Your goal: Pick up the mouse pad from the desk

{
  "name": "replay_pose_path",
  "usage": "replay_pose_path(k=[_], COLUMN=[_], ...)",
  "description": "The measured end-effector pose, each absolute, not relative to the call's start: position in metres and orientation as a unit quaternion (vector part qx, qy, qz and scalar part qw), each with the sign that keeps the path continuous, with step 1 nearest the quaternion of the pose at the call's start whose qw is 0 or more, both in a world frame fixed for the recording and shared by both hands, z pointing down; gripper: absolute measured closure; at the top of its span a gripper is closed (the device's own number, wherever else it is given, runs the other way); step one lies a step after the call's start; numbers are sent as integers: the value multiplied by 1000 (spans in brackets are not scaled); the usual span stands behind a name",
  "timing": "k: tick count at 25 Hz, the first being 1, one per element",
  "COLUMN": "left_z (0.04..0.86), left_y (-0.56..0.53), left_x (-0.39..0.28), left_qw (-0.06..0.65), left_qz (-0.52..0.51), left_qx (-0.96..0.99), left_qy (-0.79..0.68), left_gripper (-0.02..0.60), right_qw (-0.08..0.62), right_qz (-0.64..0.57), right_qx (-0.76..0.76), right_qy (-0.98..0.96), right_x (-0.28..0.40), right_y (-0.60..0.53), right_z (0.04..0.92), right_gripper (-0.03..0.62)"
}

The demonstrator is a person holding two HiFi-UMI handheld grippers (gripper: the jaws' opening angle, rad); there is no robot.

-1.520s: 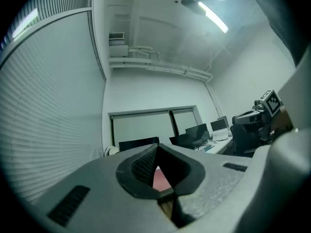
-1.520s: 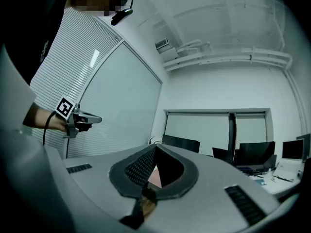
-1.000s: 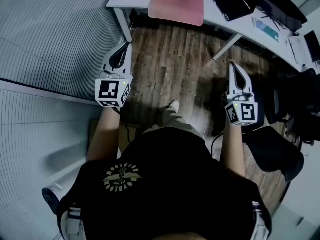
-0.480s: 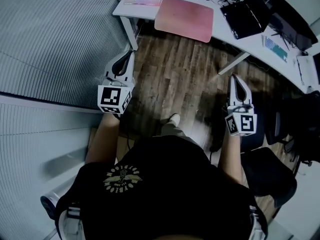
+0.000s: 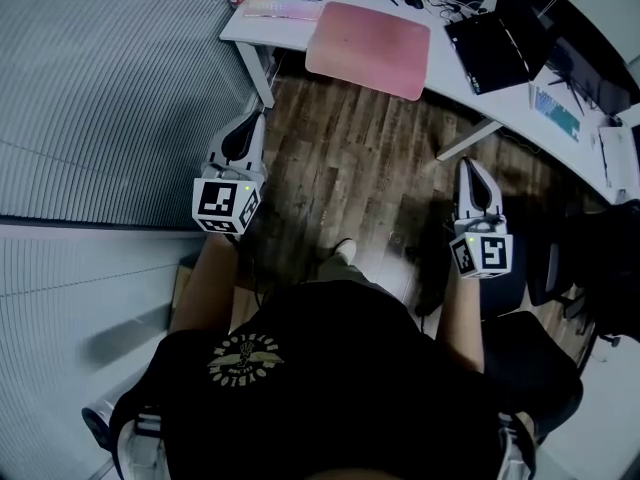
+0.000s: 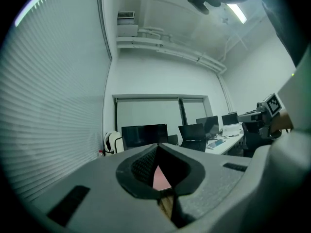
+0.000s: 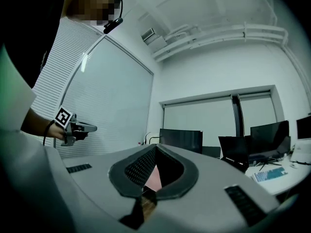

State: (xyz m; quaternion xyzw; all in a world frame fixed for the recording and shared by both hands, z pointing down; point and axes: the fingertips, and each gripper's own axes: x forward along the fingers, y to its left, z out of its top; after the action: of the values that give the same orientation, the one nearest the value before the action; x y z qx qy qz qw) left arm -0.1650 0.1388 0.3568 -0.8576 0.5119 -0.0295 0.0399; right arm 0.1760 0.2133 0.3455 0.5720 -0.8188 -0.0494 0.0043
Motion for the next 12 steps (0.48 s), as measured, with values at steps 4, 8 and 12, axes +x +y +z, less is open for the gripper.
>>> replay_pose_path(k=[4,8,12], left_z=[358,351,345], left_y=[121,104,87], left_x=[-159,-148,-139], left_qw=[36,35,37], left_qz=[-27,-29,-26], left_qx=[-858,-856,-852], left_qy=[512,514,522], left_gripper=[575,575,575], right_qw=[-2,-8,-14], right_qz=[-47,-44,-49], right_qx=[574,577,577], right_qy=[-817,-816,-815], right_x=[187,205,223], right_y=[197,181,164], right_z=[346,341,336], right_gripper=[599,599,600])
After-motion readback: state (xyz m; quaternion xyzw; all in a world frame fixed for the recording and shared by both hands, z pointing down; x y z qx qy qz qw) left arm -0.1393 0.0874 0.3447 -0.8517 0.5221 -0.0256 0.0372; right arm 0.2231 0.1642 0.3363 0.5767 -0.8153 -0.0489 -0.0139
